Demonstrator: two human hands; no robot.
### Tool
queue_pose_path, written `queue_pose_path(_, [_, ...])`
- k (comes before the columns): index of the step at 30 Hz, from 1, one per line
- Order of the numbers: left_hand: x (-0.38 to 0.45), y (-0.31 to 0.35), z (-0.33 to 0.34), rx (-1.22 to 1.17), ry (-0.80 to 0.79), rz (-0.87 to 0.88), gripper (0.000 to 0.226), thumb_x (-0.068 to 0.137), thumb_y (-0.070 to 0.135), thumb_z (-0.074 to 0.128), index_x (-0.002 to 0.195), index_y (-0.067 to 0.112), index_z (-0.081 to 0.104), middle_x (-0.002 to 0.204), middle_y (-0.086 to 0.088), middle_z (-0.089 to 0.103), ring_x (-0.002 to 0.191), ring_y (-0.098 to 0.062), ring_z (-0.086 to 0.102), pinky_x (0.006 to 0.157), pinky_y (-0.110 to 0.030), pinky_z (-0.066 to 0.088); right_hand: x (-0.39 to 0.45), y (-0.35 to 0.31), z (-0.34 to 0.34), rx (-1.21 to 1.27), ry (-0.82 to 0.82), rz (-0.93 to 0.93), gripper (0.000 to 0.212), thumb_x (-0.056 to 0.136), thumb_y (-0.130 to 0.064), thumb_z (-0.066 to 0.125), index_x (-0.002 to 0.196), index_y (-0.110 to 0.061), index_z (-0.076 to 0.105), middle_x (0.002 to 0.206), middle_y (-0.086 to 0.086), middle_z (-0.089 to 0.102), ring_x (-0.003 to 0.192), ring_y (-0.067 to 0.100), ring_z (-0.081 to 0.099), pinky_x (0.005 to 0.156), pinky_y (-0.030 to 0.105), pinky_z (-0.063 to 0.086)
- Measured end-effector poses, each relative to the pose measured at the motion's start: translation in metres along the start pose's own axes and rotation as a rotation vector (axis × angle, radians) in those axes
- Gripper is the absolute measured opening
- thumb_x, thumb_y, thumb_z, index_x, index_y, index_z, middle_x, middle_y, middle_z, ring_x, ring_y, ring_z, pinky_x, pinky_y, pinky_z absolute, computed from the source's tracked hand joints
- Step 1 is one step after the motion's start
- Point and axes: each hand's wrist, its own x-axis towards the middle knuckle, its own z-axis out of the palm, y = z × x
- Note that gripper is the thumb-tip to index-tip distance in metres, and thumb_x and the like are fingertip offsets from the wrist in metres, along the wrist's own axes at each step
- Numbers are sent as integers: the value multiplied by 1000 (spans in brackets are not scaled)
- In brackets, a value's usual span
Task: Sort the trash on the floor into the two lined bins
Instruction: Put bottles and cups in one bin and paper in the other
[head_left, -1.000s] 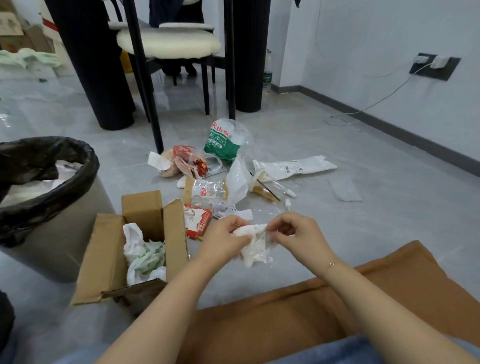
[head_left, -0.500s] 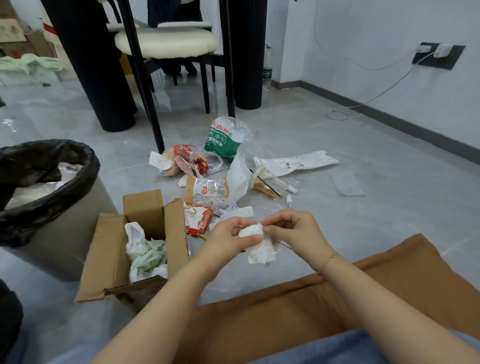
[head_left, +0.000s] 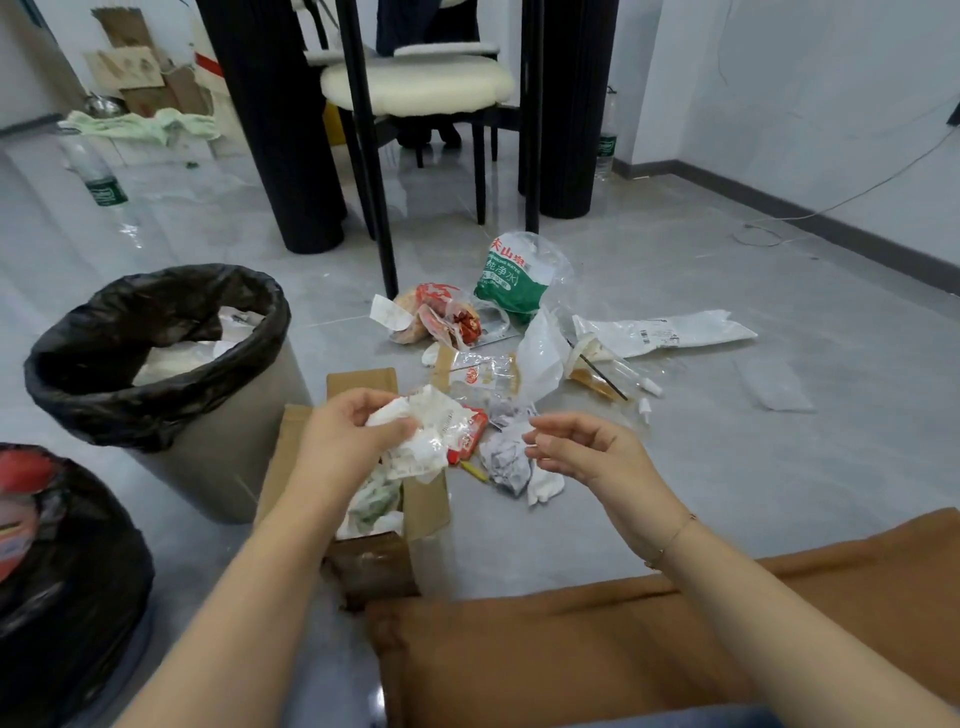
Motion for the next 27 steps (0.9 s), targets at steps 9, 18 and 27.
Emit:
queue_pose_path(9, [36, -45, -34, 566, 114, -126, 17, 80, 9, 68, 93, 19, 65, 102, -6, 66, 94, -23, 60, 74, -27, 44, -3, 32, 36, -122, -139, 11, 25, 88, 7, 56, 101, -10, 70, 92, 6, 74, 91, 15, 70, 76, 22, 55])
queue_pose_path(18, [72, -78, -13, 813, 57, -169, 22, 85, 10, 61, 106, 9, 57, 104, -9, 61, 88, -22, 55, 64, -27, 40, -7, 42, 25, -219, -43, 50, 27, 90, 4, 52, 97, -14, 71, 89, 3, 74, 90, 16, 69, 74, 22, 54])
queue_pose_path(27, [60, -42, -31, 583, 197, -15, 9, 82, 11, 64, 85, 16, 57, 90, -4, 61, 85, -21, 57, 62, -28, 41, -10, 46, 29, -296, -107, 73, 27, 92, 1, 52, 96, -17, 71, 90, 2, 74, 91, 17, 67, 74, 21, 53])
